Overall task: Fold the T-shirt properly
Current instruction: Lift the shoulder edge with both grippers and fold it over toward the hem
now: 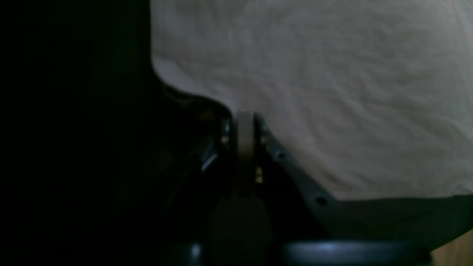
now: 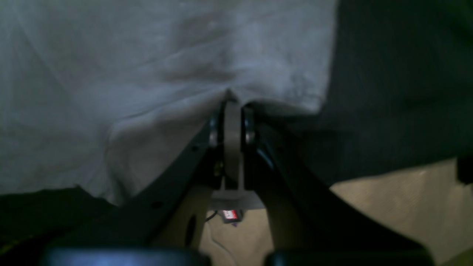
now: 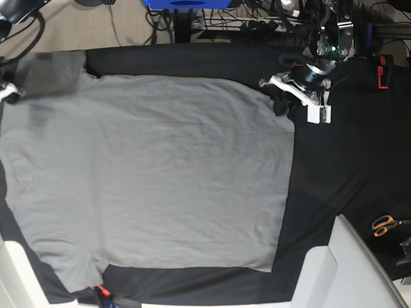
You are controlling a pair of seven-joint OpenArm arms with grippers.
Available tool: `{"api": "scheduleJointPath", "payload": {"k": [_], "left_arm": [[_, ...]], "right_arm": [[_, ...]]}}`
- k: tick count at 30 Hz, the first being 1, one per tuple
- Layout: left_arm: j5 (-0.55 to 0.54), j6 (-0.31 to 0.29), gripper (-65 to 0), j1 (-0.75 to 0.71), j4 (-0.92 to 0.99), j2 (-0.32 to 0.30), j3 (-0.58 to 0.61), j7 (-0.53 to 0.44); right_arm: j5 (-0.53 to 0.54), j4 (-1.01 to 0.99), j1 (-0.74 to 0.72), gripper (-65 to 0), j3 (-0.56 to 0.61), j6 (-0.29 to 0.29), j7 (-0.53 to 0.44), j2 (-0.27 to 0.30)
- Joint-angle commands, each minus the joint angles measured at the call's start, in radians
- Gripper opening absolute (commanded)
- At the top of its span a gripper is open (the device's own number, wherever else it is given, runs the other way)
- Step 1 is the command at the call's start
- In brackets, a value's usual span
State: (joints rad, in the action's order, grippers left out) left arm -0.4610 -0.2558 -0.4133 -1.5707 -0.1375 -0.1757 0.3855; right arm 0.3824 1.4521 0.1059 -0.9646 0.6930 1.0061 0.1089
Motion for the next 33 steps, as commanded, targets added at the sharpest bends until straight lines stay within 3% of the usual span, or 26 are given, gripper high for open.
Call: {"api": "scheduleJointPath", "payload": {"k": [1, 5, 19, 25, 33], "left_arm": [[-0.009, 0.000, -65.0, 0.006, -0.020, -0.006, -0.003, -0.016], [-0.009, 0.054, -65.0, 0.009, -0.020, -0.006, -0.003, -0.016], [-0.009, 0.054, -65.0, 0.081, -0.012, -0.006, -0.003, -0.016], [-0.009, 0.056, -65.0, 0.141, 0.028, -0.006, -0.003, -0.016], [-0.008, 0.056, -65.0, 0.241, 0.122, -0.006, -0.003, -0.016]], "right_arm": [[0.016, 0.016, -0.011, -64.5, 0.014, 0.005, -0.025, 0.024], [0.016, 0.000, -0.047, -64.5, 0.036, 0.005, -0.026, 0.028], [0.016, -0.069, -0.134, -64.5, 0.097, 0.005, -0.114, 0.031], [0.016, -0.212, -0.220, -64.5, 0.094, 0.005, -0.126, 0.097], [0.019, -0.362, -0.265, -64.5, 0.097, 0.005, -0.224, 0.162]]}}
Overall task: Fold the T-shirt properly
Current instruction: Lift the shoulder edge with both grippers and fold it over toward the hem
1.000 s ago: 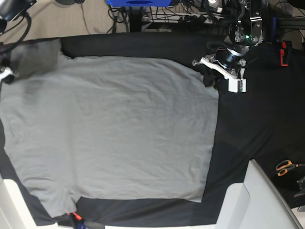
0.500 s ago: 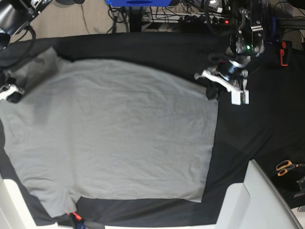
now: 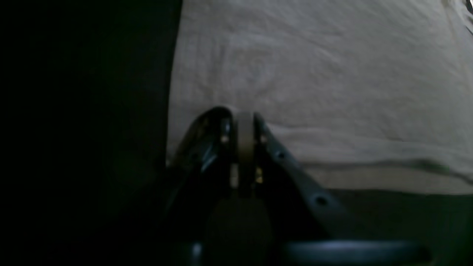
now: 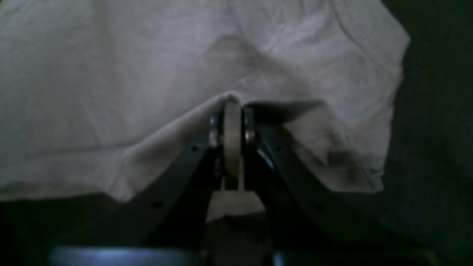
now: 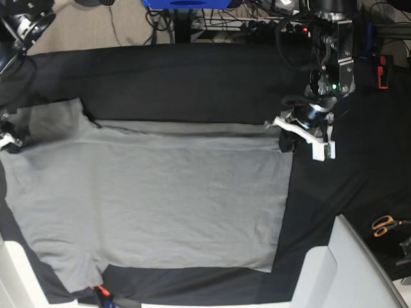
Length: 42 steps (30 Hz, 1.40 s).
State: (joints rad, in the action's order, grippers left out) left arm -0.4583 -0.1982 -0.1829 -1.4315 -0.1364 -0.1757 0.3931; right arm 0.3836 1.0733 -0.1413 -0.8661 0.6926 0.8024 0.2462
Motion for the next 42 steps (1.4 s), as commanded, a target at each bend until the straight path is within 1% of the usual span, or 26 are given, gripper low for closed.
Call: {"api": "scheduleJointPath", "payload": {"k": [1, 5, 9, 11, 13, 17, 19, 22, 31, 35, 42], "left_arm": [[-0.010, -0.002, -65.0, 0.023, -0.004, -0.007, -0.003, -0.024], [-0.010, -0.002, -65.0, 0.062, 0.036, -0.007, -0.003, -0.024], [-0.006, 0.003, -65.0, 0.082, 0.044, -0.007, -0.003, -0.024], [-0.006, 0.039, -65.0, 0.084, 0.044, -0.007, -0.003, -0.024], [-0.009, 0.055, -65.0, 0.098, 0.044, -0.007, -0.002, -0.024], [-0.003, 0.055, -65.0, 0.113, 0.050, -0.007, 0.002, -0.024], [-0.003, 0.055, -65.0, 0.132, 0.056, -0.009, 0.005, -0.024], [-0.003, 0.055, -65.0, 0.153, 0.087, -0.010, 0.006, -0.024], [-0.001, 0.055, -65.0, 0.199, 0.150, -0.013, -0.002, -0.032], [-0.001, 0.055, -65.0, 0.228, 0.174, -0.013, -0.002, -0.032], [-0.001, 0.055, -65.0, 0.253, 0.199, -0.013, 0.011, -0.033]], "right_arm": [[0.018, 0.000, -0.021, -64.5, -0.002, 0.006, -0.036, 0.029], [0.016, -0.061, -0.057, -64.5, 0.000, 0.006, -0.056, 0.046], [0.015, -0.089, -0.088, -64.5, 0.000, 0.006, -0.081, 0.046], [0.015, -0.110, -0.103, -64.5, 0.002, 0.006, -0.099, 0.046], [0.015, -0.137, -0.120, -64.5, 0.025, 0.006, -0.120, 0.048], [0.016, -0.180, -0.129, -64.5, 0.104, 0.006, -0.182, 0.063], [0.016, -0.203, -0.143, -64.5, 0.117, 0.006, -0.216, 0.063], [0.016, -0.227, -0.146, -64.5, 0.118, 0.006, -0.255, 0.064], [0.018, -0.324, -0.194, -64.5, 0.120, 0.006, -0.334, 0.068], [0.018, -0.331, -0.203, -64.5, 0.120, 0.006, -0.392, 0.068], [0.016, -0.333, -0.206, -64.5, 0.115, 0.006, -0.406, 0.068]]}}
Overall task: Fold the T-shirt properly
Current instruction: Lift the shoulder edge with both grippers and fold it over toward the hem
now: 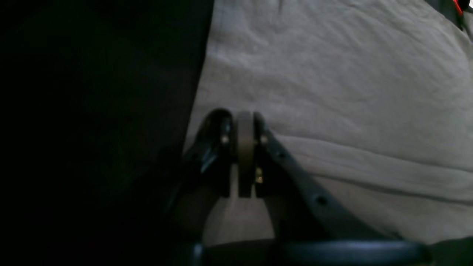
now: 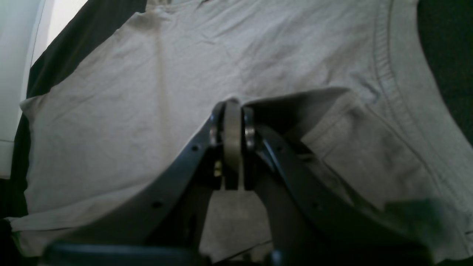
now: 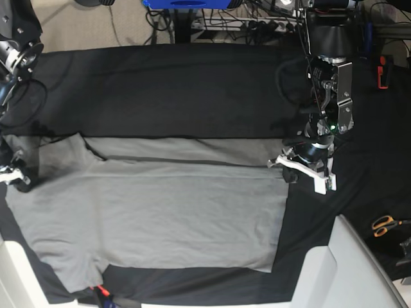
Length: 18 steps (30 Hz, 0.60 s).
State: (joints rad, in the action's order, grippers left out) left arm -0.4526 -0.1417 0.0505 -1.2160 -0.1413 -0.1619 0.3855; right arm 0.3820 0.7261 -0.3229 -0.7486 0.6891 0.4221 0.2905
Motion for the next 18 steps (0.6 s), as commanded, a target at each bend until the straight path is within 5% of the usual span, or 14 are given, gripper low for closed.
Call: {"api": "scheduleJointPath", "payload": {"k": [1, 5, 8, 13, 15, 18], "left_arm": [[-0.007, -0.002, -65.0, 0.021, -0.017, -0.008, -0.003, -0.026], [-0.005, -0.002, -65.0, 0.045, -0.002, -0.011, -0.003, -0.020], [-0.005, -0.002, -65.0, 0.051, 0.009, -0.011, -0.003, -0.020], [-0.005, -0.002, -65.0, 0.055, 0.000, -0.013, -0.003, -0.020], [-0.005, -0.002, -48.5, 0.058, -0.002, -0.037, -0.005, -0.018], [-0.013, -0.002, -28.8, 0.053, -0.026, -0.060, -0.012, -0.018]], "right_arm": [[0.018, 0.014, -0.028, -64.5, -0.004, 0.009, -0.025, 0.023], [0.018, 0.014, -0.028, -64.4, -0.005, 0.009, -0.041, 0.023], [0.018, 0.014, -0.023, -63.3, -0.001, -0.098, -0.078, 0.022], [0.025, 0.025, -0.012, -37.8, -0.007, -0.119, -0.078, 0.022], [0.025, 0.065, 0.000, -27.9, -0.009, -0.119, -0.078, 0.017], [0.027, 0.145, 0.038, -26.3, -0.059, -0.121, -0.076, -0.009]]}}
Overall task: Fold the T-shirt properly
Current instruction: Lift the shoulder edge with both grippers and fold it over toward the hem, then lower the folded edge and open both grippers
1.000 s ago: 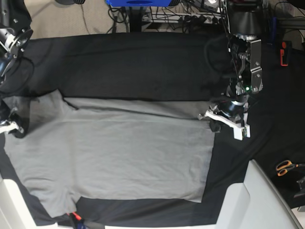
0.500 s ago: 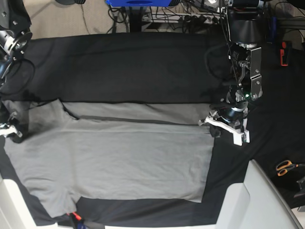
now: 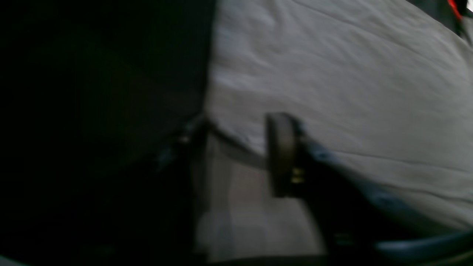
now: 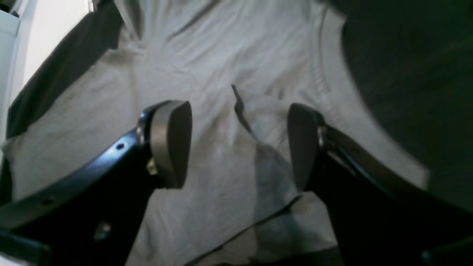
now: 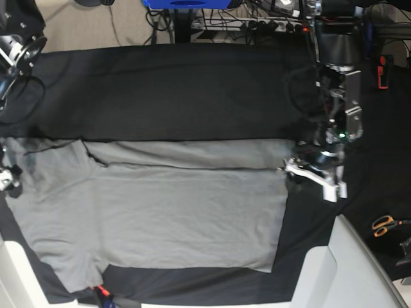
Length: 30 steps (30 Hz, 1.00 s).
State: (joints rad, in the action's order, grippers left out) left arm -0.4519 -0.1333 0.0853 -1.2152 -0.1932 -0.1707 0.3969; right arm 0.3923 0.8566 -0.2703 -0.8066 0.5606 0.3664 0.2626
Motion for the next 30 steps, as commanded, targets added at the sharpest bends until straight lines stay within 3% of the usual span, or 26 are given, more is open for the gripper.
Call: {"api": "scheduleJointPath", "payload": {"k": [1, 6, 10, 15, 20, 25, 30], "left_arm": [[-0.015, -0.010, -25.5, 0.012, -0.054, -0.016, -0.005, -0.029], [-0.015, -0.010, -24.7, -0.121, -0.222, -0.067, 0.006, -0.029], [-0.008, -0.010, -24.7, -0.249, -0.294, -0.073, -0.005, -0.029], [-0.017, -0.010, -24.7, -0.345, -0.306, -0.093, -0.007, -0.031], [-0.018, -0.010, -24.8, -0.396, -0.305, -0.088, -0.007, -0.031], [-0.018, -0.010, -24.8, -0.421, -0.300, -0.076, -0.007, -0.031], [-0.018, -0.010, -24.8, -0.424, -0.298, -0.048, -0.007, -0.031]], "right_arm": [[0.017, 0.053, 0.001, -26.3, -0.044, 0.006, -0.016, -0.001], [0.017, 0.195, 0.038, -26.3, -0.308, -0.055, 0.205, -0.108], [0.015, 0.152, 0.044, -26.0, -0.409, -0.060, 0.234, -0.147], [0.015, 0.010, 0.007, -26.0, -0.419, -0.060, 0.227, -0.108], [0.015, -0.141, -0.007, -26.0, -0.414, -0.060, 0.107, -0.053], [0.015, -0.297, -0.024, -26.0, -0.417, -0.060, 0.056, 0.013], [0.015, -0.310, -0.024, -26.3, -0.412, -0.060, 0.044, 0.016]]}}
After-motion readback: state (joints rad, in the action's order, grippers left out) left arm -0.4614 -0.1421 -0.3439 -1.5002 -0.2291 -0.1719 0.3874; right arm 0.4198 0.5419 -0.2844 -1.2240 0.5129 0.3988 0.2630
